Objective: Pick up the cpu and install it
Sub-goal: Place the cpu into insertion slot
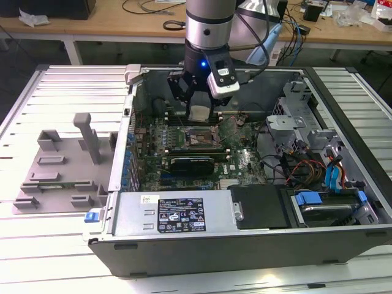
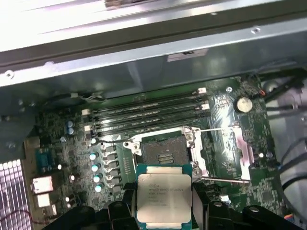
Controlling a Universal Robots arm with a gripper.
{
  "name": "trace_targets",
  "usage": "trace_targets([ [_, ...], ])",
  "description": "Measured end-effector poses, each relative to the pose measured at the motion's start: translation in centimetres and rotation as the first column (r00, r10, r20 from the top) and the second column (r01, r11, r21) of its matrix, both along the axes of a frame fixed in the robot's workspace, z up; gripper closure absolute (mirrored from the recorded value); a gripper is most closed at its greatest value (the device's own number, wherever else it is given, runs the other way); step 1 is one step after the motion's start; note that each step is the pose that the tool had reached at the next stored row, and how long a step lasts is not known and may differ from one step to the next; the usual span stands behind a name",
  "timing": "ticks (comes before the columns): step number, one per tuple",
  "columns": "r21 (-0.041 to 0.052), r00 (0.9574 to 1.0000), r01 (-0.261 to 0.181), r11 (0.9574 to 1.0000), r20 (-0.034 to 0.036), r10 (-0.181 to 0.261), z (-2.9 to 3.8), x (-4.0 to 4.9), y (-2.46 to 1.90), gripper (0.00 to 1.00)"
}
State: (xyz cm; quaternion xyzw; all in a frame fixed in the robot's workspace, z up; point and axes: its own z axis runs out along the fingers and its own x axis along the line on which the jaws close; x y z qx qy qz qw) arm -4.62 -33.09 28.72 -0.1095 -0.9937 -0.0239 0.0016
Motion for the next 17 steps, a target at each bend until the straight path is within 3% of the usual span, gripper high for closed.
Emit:
trace_targets([
  [4,0.0,0.9961,0.088,0.9961,0.0,-0.088,-0.01,0.0,0.0,0.45],
  [8,-0.0001,0.9822,0.188,0.9822,0.0,-0.188,-0.02,0.0,0.0,0.45],
  [9,-0.0001,0.9727,0.232,0.9727,-0.0001,-0.232,-0.02,0.0,0.0,0.45],
  [11,-0.0002,0.9633,0.268,0.9633,-0.0001,-0.268,-0.03,0.0,0.0,0.45],
  [12,-0.0001,0.9537,0.301,0.9537,-0.0001,-0.301,-0.04,0.0,0.0,0.45],
  [14,-0.0001,0.9421,0.335,0.9421,-0.0001,-0.335,-0.04,0.0,0.0,0.45],
  [15,0.0,0.9301,0.367,0.9301,-0.0001,-0.367,-0.06,0.0,0.0,0.45],
  [17,0.0,0.8986,0.439,0.8986,0.0,-0.439,-0.08,0.0,0.0,0.45],
])
